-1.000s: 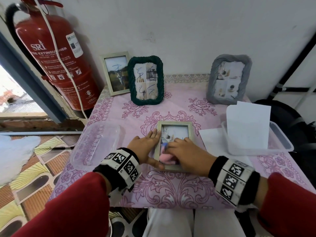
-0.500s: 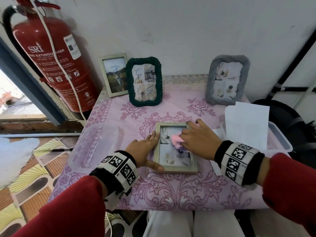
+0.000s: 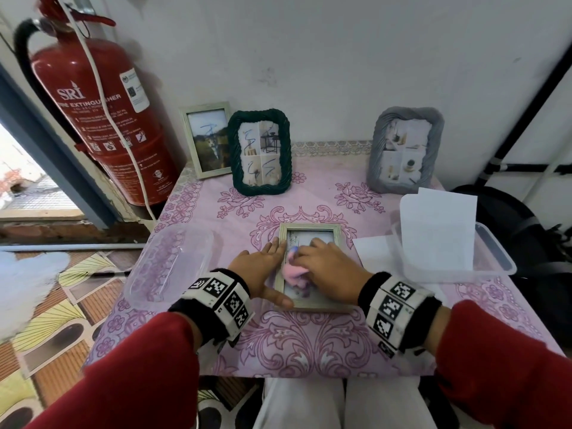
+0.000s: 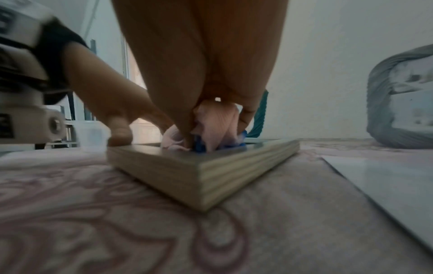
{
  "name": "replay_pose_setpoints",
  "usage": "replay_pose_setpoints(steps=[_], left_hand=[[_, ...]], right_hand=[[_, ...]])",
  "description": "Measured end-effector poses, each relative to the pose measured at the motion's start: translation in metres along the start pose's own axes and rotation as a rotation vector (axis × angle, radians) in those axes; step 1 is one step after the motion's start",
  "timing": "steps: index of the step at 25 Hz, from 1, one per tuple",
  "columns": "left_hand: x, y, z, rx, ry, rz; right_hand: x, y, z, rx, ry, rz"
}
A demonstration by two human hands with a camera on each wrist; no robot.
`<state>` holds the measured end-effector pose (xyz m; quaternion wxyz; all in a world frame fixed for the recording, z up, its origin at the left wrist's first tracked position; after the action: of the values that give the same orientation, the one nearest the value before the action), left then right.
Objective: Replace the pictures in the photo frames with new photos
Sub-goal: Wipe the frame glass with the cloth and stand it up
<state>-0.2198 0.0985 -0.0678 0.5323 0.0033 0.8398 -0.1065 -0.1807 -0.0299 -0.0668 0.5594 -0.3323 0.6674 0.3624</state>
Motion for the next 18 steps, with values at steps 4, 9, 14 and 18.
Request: replay_pose_setpoints(steps=[4,9,14,18], left_hand=[[-0.002,-0.002,-0.003,-0.006,0.018,0.047],[0.000,-0.001,-0.004,-0.012,0.039,0.007],[0.003,0.001,-0.002,0.010,0.014,-0.042],[0.007,0.005,0.002,0.022,0.000,-0.046]], right_hand=[[-0.002,0.020,-0.031,-0.044,-0.025,-0.103],[-0.014,0.006,-0.052,0.031,-0.056,-0.372],[-0.016,-0.022,-0.028,0.166,-0.001,-0.418],[-0.018,-0.041,-0.001,0.171,-0.024,-0.406]])
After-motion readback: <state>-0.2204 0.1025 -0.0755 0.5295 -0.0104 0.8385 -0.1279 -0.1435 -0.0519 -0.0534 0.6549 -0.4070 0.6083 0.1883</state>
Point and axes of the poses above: each hand's wrist, its own z-axis towards the middle knuckle, its own x-axis out of the palm, y = z × x, the point moved 4 cm from there along z, towards the middle knuckle, and after that the axes turned 4 degrees about -z, right-handed, at the moved point
